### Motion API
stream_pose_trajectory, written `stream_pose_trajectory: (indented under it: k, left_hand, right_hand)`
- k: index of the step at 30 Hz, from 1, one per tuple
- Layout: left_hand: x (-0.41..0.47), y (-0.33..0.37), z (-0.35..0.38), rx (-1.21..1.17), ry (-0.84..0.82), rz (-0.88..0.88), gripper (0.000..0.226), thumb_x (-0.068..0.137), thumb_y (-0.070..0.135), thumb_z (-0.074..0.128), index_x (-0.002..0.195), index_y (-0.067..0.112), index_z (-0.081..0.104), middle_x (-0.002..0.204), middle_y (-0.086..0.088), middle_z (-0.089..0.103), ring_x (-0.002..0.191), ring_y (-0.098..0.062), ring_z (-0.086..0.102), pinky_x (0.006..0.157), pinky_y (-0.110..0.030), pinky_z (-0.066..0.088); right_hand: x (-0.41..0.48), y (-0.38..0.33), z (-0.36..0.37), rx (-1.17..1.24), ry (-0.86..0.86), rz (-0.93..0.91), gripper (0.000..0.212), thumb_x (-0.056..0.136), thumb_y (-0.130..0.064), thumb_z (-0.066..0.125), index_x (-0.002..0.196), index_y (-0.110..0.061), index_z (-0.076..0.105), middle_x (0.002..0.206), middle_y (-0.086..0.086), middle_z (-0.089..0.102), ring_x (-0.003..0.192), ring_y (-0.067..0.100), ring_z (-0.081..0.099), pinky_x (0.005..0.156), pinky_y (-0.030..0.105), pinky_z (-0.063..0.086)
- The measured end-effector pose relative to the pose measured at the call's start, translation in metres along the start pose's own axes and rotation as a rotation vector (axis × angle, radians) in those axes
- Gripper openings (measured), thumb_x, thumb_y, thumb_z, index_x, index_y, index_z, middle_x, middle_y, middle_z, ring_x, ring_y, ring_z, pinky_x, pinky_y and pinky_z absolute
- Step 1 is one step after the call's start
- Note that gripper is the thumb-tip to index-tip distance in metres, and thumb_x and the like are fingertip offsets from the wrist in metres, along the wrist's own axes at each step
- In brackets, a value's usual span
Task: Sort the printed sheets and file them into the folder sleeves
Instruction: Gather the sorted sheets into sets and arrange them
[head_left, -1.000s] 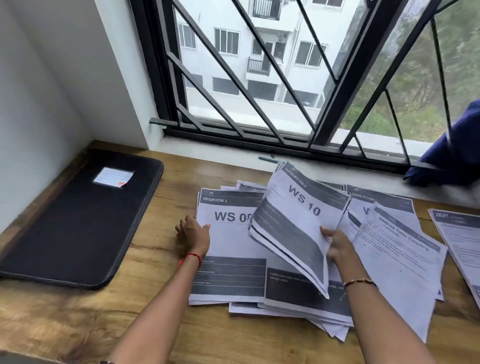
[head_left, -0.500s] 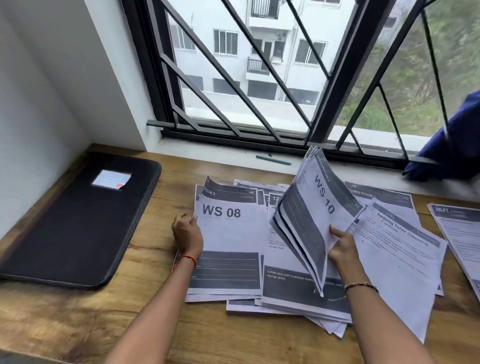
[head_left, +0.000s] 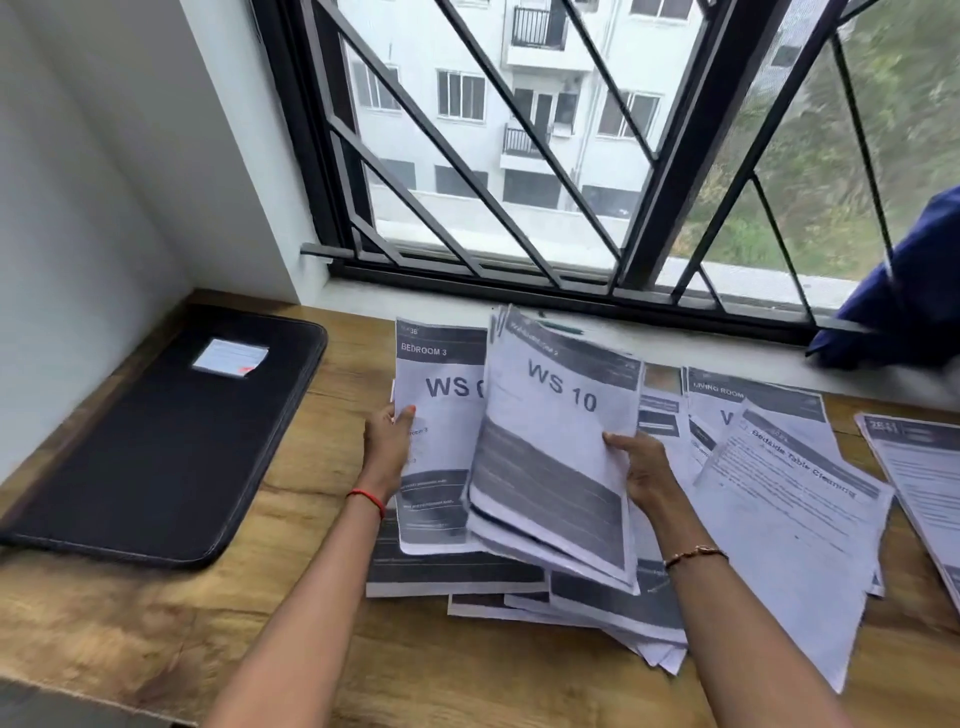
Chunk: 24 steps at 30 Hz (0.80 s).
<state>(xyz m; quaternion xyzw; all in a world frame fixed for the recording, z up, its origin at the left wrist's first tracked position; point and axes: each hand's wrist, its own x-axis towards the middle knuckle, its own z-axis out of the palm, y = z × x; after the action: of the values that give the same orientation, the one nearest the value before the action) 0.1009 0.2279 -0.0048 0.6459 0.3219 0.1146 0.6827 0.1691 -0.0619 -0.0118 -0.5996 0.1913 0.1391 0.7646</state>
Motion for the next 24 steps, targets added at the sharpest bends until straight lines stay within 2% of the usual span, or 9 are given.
stream_pose_trajectory:
  k: [2,6,9,11,12,15,18,21,24]
  left_hand:
    - [-0.004,-0.003,0.001,0.006,-0.051,-0.058,0.019,0.097,0.010,0.047,0.108,0.003,0.061,0.072,-0.003,0.059,0.054,-0.014,0.054,0.049,-0.023,0.046]
    - [-0.013,-0.017,-0.003,-0.003,-0.136,-0.150,0.023,0.100,0.014,0.043,0.118,0.008,0.055,0.076,-0.006,0.059,0.056,-0.015,0.057,0.047,-0.021,0.049]
    - [-0.014,-0.026,-0.005,0.043,-0.164,-0.184,0.031,0.100,0.016,0.041,0.127,0.005,0.051,0.104,-0.013,0.064,0.089,-0.028,0.062,0.076,-0.034,0.055]
    - [-0.014,-0.029,-0.007,0.137,-0.158,-0.145,0.036,0.100,0.016,0.041,0.131,0.000,0.048,0.128,-0.015,0.057,0.116,-0.029,0.054,0.101,-0.040,0.044]
    - [-0.016,-0.029,-0.006,0.183,-0.147,-0.105,0.035,0.100,0.015,0.042,0.130,-0.002,0.049,0.130,-0.014,0.055,0.120,-0.028,0.051,0.103,-0.039,0.041]
    - [-0.016,-0.030,-0.007,0.440,-0.053,0.063,0.030,0.098,0.013,0.046,0.122,0.000,0.056,0.126,-0.016,0.049,0.119,-0.034,0.046,0.098,-0.038,0.037]
    - [-0.011,-0.033,-0.009,0.707,0.144,0.071,0.024,0.093,0.014,0.053,0.113,0.002,0.062,0.132,-0.021,0.038,0.119,-0.037,0.031,0.098,-0.039,0.029]
    - [-0.005,-0.036,-0.012,0.679,0.134,0.053,0.019,0.091,0.009,0.056,0.102,-0.004,0.064,0.120,-0.025,0.051,0.117,-0.038,0.040,0.091,-0.040,0.035]
    - [-0.005,-0.034,-0.012,0.566,0.137,0.135,0.015,0.090,0.001,0.054,0.084,-0.009,0.063,0.093,-0.027,0.065,0.094,-0.041,0.057,0.067,-0.035,0.037]
  right_hand:
    - [-0.002,-0.002,0.012,-0.161,-0.010,-0.002,0.020,0.082,0.008,0.059,0.099,-0.002,0.062,0.080,0.008,0.067,0.062,0.019,0.064,0.058,0.026,0.055]
    - [-0.003,0.005,0.026,-0.308,-0.120,0.016,0.027,0.079,0.006,0.065,0.106,0.004,0.063,0.096,0.016,0.067,0.067,0.021,0.065,0.063,0.029,0.056]
    - [-0.005,0.013,0.031,-0.360,-0.187,-0.007,0.034,0.077,0.009,0.066,0.110,0.004,0.062,0.102,0.018,0.067,0.072,0.021,0.067,0.067,0.030,0.057]
    - [-0.008,0.017,0.035,-0.392,-0.202,-0.014,0.034,0.078,0.010,0.065,0.110,-0.001,0.061,0.105,0.018,0.066,0.076,0.023,0.065,0.069,0.031,0.056]
    - [-0.010,0.019,0.037,-0.414,-0.198,-0.017,0.034,0.078,0.010,0.064,0.110,-0.001,0.061,0.106,0.019,0.066,0.077,0.024,0.065,0.070,0.031,0.056]
    - [-0.010,0.025,0.040,-0.451,-0.182,-0.016,0.038,0.079,0.009,0.064,0.116,0.003,0.059,0.109,0.020,0.066,0.087,0.030,0.065,0.078,0.036,0.055]
    - [-0.011,0.029,0.042,-0.471,-0.163,0.001,0.040,0.079,0.007,0.066,0.118,0.003,0.059,0.110,0.019,0.066,0.093,0.032,0.065,0.080,0.038,0.054]
    - [-0.012,0.031,0.043,-0.514,-0.162,-0.003,0.040,0.079,0.007,0.066,0.118,0.003,0.059,0.110,0.019,0.066,0.095,0.032,0.064,0.085,0.040,0.053]
    - [-0.014,0.030,0.045,-0.557,-0.163,0.020,0.037,0.080,0.008,0.064,0.116,0.004,0.060,0.108,0.018,0.065,0.092,0.030,0.062,0.084,0.039,0.051]
